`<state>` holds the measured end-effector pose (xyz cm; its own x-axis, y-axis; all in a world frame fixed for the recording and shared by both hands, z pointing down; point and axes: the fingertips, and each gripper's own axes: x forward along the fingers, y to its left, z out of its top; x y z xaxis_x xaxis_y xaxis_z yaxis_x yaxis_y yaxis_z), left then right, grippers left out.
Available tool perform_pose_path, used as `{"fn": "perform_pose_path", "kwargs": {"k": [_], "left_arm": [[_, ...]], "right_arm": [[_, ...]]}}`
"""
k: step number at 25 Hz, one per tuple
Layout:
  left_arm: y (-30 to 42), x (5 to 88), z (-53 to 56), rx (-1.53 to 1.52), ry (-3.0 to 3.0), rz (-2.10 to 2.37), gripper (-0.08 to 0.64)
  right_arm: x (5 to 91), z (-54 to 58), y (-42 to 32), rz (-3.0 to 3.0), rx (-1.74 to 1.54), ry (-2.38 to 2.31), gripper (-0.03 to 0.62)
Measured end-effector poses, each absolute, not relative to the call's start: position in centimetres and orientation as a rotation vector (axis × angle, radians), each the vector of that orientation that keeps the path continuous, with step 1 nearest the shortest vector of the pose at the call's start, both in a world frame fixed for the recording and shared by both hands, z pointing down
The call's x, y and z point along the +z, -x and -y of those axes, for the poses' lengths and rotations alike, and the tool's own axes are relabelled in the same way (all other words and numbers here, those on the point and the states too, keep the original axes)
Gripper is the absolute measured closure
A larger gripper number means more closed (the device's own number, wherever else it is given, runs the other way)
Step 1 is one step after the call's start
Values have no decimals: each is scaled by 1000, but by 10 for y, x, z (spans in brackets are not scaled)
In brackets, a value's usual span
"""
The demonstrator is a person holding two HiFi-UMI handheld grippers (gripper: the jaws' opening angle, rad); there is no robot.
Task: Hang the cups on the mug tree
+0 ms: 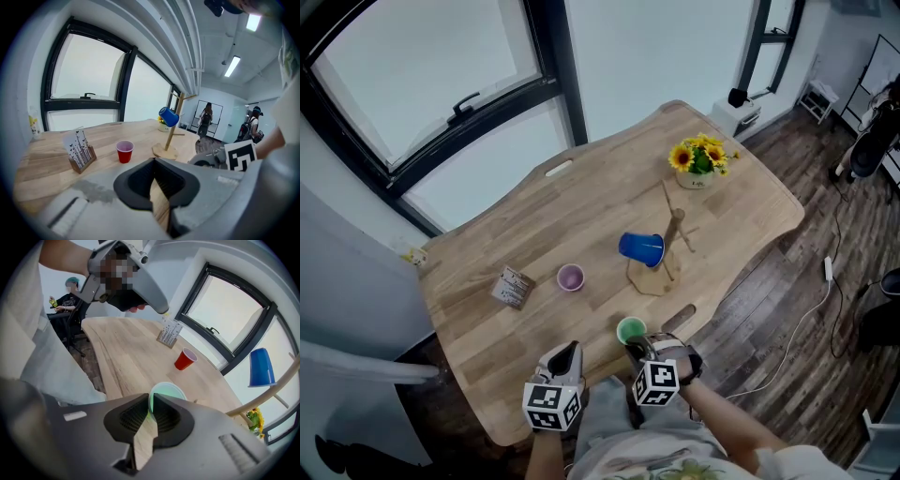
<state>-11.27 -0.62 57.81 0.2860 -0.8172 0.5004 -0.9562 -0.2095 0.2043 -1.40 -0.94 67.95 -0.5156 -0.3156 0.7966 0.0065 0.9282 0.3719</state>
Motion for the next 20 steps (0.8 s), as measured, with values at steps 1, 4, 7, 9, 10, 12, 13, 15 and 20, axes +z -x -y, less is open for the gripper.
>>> {"fn": "perform_pose_path", "kwargs": {"k": [1,4,7,9,10,12,13,15,20], "left_arm": [[113,579,7,391,-2088,1586,555],[114,578,8,382,-2089,1588,555],[112,577,9,374,-2093,1585,555],[112,577,9,371,-2095,1585,555],[112,577,10,370,-2095,1585,555],[112,577,10,368,-2095,1586,555],[113,577,9,367,-2095,1587,555],[114,577,9,364,-2093,1589,555],[113,574,8,355,-2098,1592,555]], "right_arm": [[680,10,14,2080,-405,-223,561],[680,10,14,2080,-402,-228,568],[676,10,14,2089,-400,-235,568],[674,11,15,2093,-398,-240,568],[673,12,14,2096,-392,-243,568],[669,14,14,2104,-377,-250,568],[666,15,14,2111,-371,-254,568],[658,17,14,2129,-363,-268,568],[630,25,16,2197,-334,-327,568]]}}
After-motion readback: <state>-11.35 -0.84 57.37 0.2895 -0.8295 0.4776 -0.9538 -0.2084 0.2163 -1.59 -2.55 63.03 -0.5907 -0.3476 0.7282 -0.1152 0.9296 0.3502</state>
